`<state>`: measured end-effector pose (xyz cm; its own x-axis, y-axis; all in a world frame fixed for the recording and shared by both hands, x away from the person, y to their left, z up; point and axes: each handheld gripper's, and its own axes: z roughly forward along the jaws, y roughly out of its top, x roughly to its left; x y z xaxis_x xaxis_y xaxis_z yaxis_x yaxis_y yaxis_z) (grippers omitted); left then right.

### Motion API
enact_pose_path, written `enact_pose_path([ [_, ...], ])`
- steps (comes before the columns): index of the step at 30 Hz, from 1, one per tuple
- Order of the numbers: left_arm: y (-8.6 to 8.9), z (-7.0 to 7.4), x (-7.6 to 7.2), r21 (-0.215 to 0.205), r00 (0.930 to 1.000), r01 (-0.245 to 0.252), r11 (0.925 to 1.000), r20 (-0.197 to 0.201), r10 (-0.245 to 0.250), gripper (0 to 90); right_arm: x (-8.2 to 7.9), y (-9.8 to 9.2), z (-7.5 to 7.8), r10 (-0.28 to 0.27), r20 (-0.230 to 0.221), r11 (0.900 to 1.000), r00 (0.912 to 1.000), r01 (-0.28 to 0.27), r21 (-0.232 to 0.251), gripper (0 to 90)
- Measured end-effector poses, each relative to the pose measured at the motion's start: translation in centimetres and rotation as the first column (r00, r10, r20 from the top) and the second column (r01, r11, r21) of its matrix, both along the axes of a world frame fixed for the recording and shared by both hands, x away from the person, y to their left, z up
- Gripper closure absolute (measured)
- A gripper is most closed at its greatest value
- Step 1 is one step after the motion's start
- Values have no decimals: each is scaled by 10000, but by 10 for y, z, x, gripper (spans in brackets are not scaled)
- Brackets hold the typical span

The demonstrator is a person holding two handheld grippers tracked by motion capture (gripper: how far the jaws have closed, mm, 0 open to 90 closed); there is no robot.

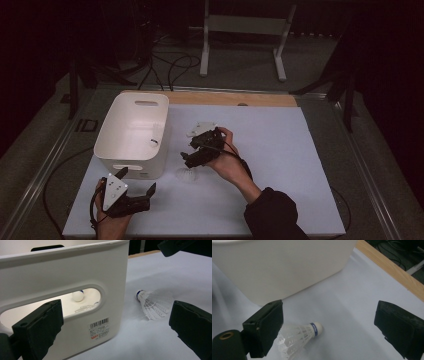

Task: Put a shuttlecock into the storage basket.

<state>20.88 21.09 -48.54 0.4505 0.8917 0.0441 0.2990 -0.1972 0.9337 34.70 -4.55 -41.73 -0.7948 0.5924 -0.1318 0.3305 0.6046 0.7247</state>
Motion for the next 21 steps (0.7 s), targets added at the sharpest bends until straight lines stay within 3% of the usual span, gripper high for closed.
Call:
enact_pose_path([
  [14,0,0,0,19,10000,3,10000,-7,-3,0,-5,-5,-14,-1,-263,10000,9997,2,27,87],
  [21,0,0,0,11,10000,-3,10000,12,3,1,-7,-3,-27,90,-612,10000,9981,-90,2,87],
])
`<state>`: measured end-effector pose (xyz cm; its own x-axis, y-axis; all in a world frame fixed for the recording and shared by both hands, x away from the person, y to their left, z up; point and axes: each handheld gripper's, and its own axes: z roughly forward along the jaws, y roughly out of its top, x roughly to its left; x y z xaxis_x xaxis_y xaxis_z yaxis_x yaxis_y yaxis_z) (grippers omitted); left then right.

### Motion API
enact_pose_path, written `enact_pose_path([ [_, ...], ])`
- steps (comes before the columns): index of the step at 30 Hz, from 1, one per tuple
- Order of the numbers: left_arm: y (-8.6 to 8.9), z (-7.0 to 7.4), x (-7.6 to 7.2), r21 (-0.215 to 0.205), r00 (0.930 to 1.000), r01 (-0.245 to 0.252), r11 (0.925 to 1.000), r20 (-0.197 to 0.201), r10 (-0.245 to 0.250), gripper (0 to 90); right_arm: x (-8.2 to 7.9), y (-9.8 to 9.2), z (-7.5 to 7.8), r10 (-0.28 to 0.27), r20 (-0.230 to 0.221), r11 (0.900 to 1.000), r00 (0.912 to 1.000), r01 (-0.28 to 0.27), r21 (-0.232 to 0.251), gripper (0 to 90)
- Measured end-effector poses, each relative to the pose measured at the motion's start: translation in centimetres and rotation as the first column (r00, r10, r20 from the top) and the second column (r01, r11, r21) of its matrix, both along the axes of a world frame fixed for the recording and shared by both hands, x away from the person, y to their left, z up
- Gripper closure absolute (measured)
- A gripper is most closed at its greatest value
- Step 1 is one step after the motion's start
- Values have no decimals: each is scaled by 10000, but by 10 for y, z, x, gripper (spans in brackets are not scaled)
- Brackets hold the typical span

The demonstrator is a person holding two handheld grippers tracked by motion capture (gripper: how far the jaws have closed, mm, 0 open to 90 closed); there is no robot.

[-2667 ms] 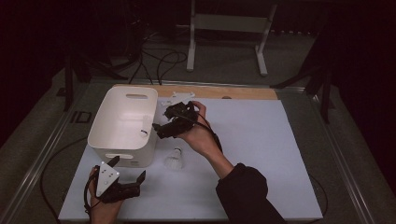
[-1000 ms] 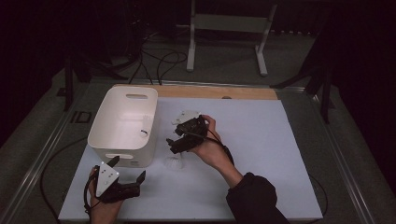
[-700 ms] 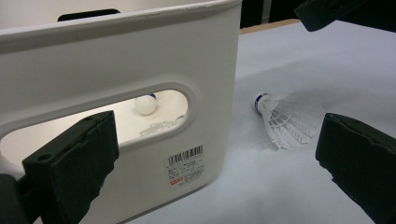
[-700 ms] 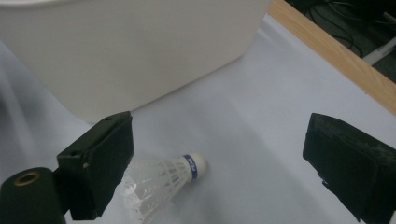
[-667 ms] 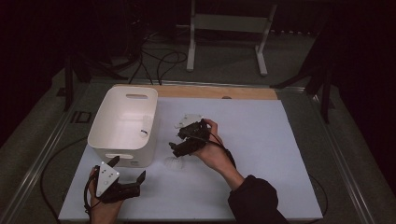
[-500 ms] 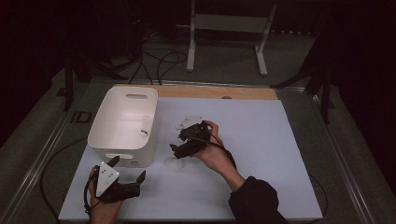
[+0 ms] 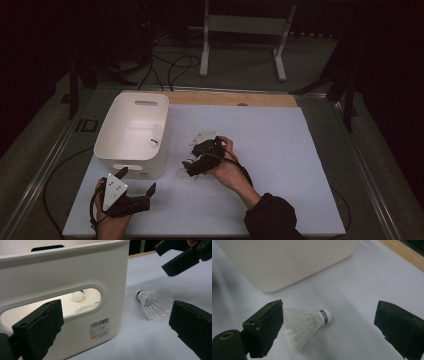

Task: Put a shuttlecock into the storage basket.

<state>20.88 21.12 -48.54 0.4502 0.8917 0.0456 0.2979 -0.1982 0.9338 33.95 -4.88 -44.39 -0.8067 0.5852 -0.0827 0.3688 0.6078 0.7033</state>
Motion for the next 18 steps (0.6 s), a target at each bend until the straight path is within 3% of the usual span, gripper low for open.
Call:
enact_pose_path([
  [18,0,0,0,11,10000,-23,10000,-10,23,0,-6,2,-9,150,-161,9998,9998,-152,-124,87],
])
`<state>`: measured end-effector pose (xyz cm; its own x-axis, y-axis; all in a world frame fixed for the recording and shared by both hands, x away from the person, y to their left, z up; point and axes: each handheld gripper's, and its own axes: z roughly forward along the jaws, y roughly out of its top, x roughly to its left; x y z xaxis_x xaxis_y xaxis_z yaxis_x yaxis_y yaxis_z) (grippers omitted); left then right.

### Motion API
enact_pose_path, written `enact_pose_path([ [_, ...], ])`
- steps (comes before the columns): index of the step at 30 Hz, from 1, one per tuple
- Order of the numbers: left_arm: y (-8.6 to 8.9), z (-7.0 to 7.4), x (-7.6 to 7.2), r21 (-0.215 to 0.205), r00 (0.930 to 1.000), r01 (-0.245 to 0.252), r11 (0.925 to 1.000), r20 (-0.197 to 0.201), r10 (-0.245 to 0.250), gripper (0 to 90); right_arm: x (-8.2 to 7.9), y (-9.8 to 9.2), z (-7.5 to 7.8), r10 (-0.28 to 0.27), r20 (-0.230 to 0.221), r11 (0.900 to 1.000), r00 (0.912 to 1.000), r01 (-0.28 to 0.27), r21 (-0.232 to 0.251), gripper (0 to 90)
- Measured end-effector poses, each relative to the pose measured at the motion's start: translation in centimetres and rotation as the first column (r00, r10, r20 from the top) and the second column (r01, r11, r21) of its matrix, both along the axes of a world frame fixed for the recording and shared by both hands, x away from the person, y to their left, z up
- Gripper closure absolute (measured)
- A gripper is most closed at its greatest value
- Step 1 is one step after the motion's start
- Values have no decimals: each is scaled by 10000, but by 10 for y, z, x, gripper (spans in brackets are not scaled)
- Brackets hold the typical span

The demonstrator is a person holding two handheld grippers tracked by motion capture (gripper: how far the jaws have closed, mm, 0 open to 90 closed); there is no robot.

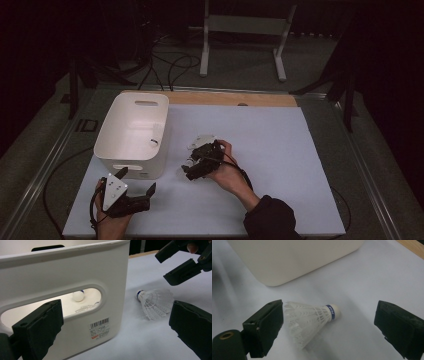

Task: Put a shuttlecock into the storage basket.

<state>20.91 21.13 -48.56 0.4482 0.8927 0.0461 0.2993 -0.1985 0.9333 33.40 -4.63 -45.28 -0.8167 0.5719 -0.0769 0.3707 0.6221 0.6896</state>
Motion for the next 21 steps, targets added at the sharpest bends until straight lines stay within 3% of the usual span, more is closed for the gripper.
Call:
enact_pose_path([
  [21,-1,0,0,-2,10000,16,10000,7,-16,0,-5,4,-9,288,-28,9993,9996,-288,-239,87],
])
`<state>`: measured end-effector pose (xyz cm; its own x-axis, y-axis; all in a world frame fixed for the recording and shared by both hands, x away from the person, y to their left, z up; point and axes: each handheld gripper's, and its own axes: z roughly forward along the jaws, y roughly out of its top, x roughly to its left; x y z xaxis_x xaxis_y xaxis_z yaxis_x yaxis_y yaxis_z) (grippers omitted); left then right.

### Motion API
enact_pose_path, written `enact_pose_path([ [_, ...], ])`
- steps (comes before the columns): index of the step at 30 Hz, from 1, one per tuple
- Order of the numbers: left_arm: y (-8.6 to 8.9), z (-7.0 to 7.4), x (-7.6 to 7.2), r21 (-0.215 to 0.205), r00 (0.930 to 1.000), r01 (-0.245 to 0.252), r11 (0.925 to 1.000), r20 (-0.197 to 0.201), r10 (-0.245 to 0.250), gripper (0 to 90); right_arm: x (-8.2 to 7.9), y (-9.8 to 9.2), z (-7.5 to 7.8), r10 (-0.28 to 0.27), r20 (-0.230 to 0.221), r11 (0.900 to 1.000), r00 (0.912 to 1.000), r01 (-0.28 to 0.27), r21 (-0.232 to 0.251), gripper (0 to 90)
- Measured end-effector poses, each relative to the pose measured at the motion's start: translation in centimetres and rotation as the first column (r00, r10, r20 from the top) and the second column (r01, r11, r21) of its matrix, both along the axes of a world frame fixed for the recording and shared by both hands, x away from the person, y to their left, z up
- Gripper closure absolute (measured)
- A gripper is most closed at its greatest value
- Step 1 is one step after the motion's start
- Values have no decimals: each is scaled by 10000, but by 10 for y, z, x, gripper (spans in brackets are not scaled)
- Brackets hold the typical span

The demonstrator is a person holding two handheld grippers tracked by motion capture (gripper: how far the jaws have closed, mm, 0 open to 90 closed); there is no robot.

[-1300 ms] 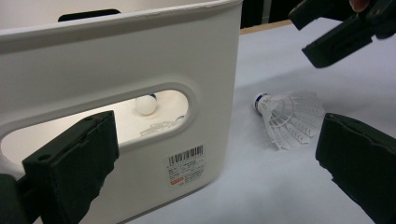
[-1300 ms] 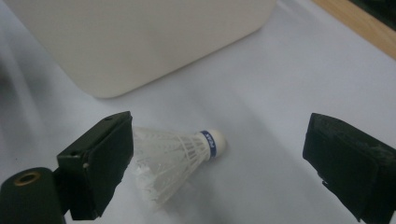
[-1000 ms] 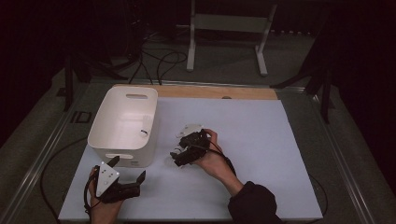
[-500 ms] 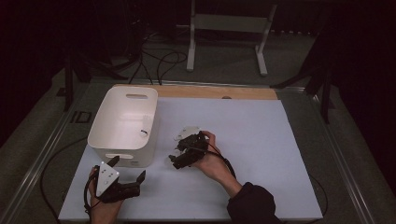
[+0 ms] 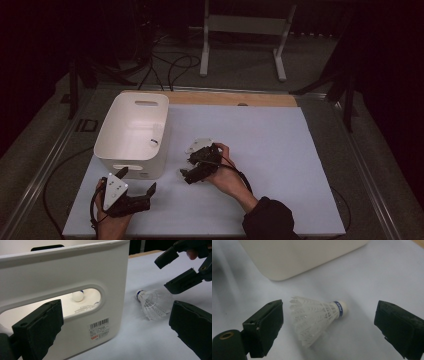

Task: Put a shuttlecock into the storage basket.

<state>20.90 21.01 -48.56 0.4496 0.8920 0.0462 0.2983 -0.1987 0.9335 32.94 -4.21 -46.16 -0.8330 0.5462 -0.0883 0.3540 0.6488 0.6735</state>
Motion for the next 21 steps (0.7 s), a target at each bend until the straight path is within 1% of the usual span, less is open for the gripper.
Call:
enact_pose_path([
  [6,1,0,0,-22,10000,-18,10000,-6,18,0,0,2,-4,37,-63,10000,10000,-37,-59,88],
  [9,1,0,0,1,10000,-14,10000,-3,14,0,1,3,-6,34,-118,9997,9999,-37,-239,89],
  [14,1,0,0,-28,10000,-28,10000,-4,28,0,1,6,-10,-9,-234,9992,9997,-1,-403,98],
  [15,1,0,0,-30,10000,-24,10000,-2,24,0,1,6,-11,-47,-222,9987,9997,36,-503,118],
  [18,1,0,0,-11,10000,-26,10000,-1,26,0,3,8,-13,-71,-203,9981,9998,58,-609,161],
  [21,1,0,0,-9,10000,-20,10000,7,20,0,5,9,-15,-10,-193,9969,9998,-5,-789,217],
])
